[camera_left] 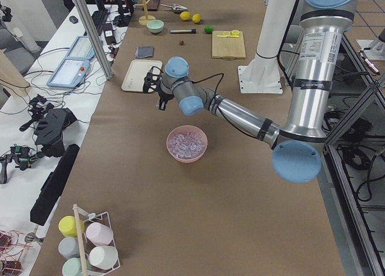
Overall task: Mash ice and strawberries in cup
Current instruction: 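Lift the ice cube with the left gripper and carry it over the blue cup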
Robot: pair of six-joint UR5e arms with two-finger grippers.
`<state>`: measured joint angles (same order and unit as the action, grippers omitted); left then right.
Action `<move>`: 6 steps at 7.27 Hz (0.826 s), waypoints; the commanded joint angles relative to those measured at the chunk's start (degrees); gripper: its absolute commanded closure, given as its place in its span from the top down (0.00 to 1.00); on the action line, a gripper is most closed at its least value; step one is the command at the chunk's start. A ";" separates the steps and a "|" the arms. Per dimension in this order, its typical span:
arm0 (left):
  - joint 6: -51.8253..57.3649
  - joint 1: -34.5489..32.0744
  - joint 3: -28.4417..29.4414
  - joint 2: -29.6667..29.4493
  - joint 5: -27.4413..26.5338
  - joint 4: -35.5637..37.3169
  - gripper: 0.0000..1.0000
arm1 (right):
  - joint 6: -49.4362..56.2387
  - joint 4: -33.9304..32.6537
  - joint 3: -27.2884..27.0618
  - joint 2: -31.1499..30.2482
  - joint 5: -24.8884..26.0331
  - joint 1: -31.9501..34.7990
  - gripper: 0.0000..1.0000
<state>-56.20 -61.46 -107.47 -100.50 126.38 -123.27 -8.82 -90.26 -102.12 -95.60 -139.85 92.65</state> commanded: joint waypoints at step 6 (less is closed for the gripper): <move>-16.65 27.42 5.84 -25.08 -25.29 14.47 0.00 | 0.03 0.00 0.08 -0.12 0.54 -0.02 1.00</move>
<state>-71.55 -37.46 -104.37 -122.93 104.33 -109.23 -8.80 -90.26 -102.05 -95.67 -139.31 92.64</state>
